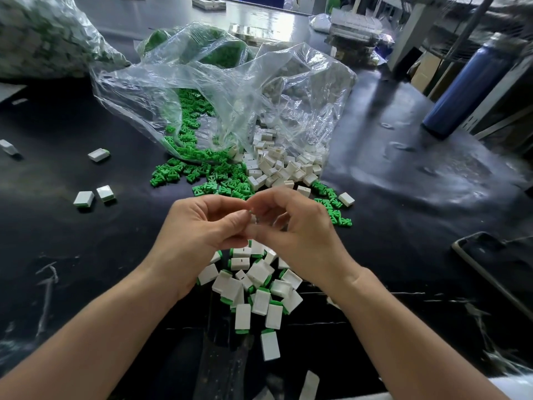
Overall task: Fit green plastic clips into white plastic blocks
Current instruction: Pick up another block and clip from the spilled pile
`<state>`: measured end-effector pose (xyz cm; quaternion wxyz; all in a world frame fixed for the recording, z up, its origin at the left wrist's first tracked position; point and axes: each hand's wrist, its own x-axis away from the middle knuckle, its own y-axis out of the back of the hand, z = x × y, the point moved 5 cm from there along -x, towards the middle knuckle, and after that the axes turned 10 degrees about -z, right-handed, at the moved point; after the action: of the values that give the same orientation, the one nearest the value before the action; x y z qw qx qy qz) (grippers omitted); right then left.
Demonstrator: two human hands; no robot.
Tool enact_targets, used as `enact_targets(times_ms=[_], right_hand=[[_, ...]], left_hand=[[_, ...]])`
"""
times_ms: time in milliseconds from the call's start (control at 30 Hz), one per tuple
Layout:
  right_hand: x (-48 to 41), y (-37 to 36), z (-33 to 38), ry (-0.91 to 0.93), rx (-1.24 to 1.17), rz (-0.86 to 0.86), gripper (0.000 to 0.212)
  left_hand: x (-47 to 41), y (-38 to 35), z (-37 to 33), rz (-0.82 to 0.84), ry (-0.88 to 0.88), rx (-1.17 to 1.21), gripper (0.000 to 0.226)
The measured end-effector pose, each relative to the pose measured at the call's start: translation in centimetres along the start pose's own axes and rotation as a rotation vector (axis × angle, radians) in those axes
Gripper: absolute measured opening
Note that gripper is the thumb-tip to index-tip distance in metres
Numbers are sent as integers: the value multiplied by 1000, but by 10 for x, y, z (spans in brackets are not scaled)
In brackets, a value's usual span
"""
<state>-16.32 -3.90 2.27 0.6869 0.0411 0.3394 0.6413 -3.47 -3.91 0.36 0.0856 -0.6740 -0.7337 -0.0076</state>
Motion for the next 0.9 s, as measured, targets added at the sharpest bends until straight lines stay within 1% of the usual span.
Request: enact_targets(times_ms=[33,100,133,200,267,333,400,500,567,633,733,800,833,900], right_hand=[[-3,4,-4,-33,16,-3,20],[-11,19,-16,-121,98,-44,13],[-15,29,-23,-165,176,-69,10],[-20,44,-38,-243,367,-93,12],[-20,51,-50,-307,501,-44,16],[-18,47,-55,-337,558,38,18],[-16,42,-57,-330,603,89,18],[-16,40,-58,-317,630,100,14],[-16,39,-58,-317,597,93,9],[-17,40,-56,-290,556,50,13],[-19,44,-44,-226,445,-110,17],[-19,46,-36,-220,274,-197,23],[-18,46,-32,-235,161,-212,25],[-16,42,-26,-262,-43,-179,26]], left_hand=[[0,0,0,-1,10,10,11],[-1,0,2,-5,29,23,12],[-1,-1,3,-3,34,26,14],[-1,-1,3,-1,36,33,14],[-1,0,2,1,43,54,11],[0,-1,2,8,53,75,8],[0,-1,1,23,62,92,5],[2,-4,-1,62,65,106,3],[3,-6,-2,83,57,119,9],[4,-6,-3,93,41,118,18],[4,-7,-4,94,20,93,25],[4,-6,-4,90,12,82,25],[4,-6,-3,87,9,78,24],[4,-6,-3,84,3,71,23]])
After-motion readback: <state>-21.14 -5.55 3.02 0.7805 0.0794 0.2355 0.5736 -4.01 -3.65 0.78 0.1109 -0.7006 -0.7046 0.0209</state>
